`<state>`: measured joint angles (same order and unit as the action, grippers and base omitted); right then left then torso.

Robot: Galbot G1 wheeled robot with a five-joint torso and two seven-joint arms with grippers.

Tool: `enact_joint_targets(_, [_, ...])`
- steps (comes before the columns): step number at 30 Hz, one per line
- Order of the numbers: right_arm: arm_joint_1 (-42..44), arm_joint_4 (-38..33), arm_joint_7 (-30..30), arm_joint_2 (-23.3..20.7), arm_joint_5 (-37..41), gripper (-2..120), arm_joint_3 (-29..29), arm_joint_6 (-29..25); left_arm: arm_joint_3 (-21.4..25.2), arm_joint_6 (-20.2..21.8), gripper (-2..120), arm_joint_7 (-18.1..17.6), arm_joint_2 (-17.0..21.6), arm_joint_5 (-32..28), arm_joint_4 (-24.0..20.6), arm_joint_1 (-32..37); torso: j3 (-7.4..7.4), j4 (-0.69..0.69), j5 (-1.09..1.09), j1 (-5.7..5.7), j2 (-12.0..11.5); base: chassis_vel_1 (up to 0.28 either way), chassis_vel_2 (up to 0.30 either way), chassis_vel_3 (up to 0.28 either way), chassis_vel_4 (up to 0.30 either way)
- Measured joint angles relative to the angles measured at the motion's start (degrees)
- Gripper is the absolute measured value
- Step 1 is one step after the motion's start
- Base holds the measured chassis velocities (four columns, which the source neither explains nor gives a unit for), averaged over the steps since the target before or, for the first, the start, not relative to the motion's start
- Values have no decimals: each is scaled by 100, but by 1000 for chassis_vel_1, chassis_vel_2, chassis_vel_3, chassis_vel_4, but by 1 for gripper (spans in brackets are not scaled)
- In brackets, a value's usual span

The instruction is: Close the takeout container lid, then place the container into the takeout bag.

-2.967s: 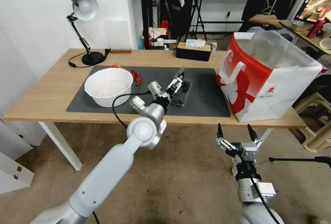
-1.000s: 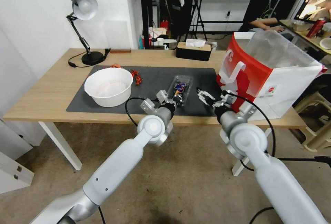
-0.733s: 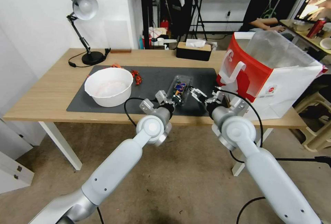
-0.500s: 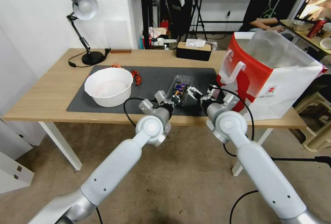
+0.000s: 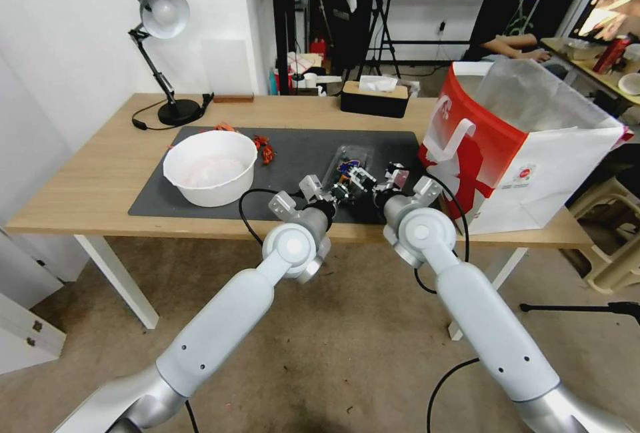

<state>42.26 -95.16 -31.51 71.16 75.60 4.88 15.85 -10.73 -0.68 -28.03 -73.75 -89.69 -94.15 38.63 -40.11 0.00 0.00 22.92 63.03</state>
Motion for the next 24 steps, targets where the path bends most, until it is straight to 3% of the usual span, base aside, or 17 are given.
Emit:
enact_joint_targets(5, [-11, 81, 22, 70, -57, 75, -5, 4, -3, -5, 0, 0, 9, 0, -30, 5, 0, 0, 0, 0, 0, 0, 0, 0, 0])
enact_joint_targets(13, [58, 159, 87, 161, -177, 41, 11, -3, 4, -14, 0, -3, 47, 11, -73, 29, 0, 1, 1, 0, 0, 0, 0, 0, 0])
enact_joint_targets(15, [60, 163, 90, 165, -182, 40, 9, -3, 5, -16, 0, -2, 47, 18, -78, 29, 0, 1, 1, 0, 0, 0, 0, 0, 0])
enact_joint_targets(16, [63, 176, 98, 182, -199, 32, 4, 2, 5, -17, 0, 0, 50, 41, -92, 34, 0, 0, 1, 0, 0, 0, 0, 0, 0])
enact_joint_targets(24, [62, 202, 159, 211, -287, 5, 2, -4, 10, -23, 0, 34, 99, 190, -119, 54, 0, 1, 0, 0, 0, 0, 0, 0, 0])
